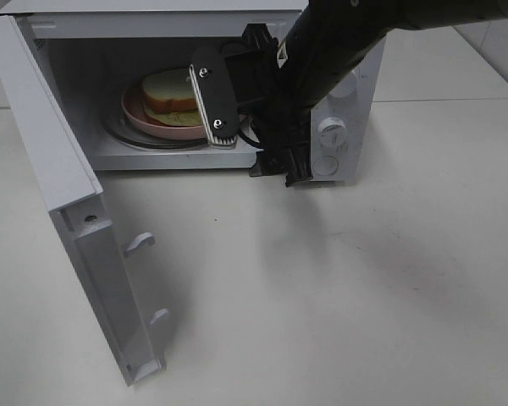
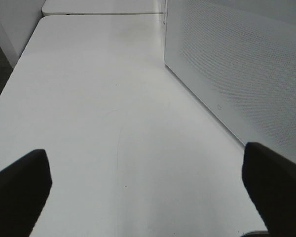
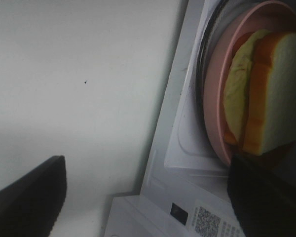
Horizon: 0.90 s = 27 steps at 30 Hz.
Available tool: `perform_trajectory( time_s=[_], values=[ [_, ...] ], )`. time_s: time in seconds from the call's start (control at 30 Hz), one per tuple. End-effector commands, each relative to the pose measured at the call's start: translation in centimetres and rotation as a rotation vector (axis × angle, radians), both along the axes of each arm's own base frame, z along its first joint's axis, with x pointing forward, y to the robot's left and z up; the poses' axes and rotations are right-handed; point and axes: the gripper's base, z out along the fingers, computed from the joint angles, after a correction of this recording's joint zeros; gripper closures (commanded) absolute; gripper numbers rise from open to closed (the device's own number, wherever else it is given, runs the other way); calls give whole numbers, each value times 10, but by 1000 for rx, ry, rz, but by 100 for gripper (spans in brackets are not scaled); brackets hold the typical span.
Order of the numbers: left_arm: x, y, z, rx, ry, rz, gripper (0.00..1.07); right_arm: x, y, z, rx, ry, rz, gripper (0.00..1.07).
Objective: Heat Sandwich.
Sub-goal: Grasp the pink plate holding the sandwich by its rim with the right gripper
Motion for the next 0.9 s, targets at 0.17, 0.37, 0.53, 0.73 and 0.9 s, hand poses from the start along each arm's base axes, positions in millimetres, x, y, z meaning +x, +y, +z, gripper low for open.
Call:
perform_trajectory(
  time_s=[0.17, 0.37, 0.53, 0.73, 0.9],
  values=[
    [-3, -1, 0, -8, -35, -3, 5, 13, 19, -11, 17, -5, 15, 24],
    [-3, -1, 0, -8, -35, -3, 5, 25, 35, -21, 34, 3, 16, 24],
    [-3, -1, 0, -8, -35, -3, 5, 36, 47, -30, 41, 8, 15, 24],
    [-3, -1, 0, -8, -35, -3, 5, 50, 58, -40, 39, 10, 14, 24],
    [-3, -1, 0, -8, -35, -3, 5, 61, 67, -45, 47, 0, 14, 24]
  ],
)
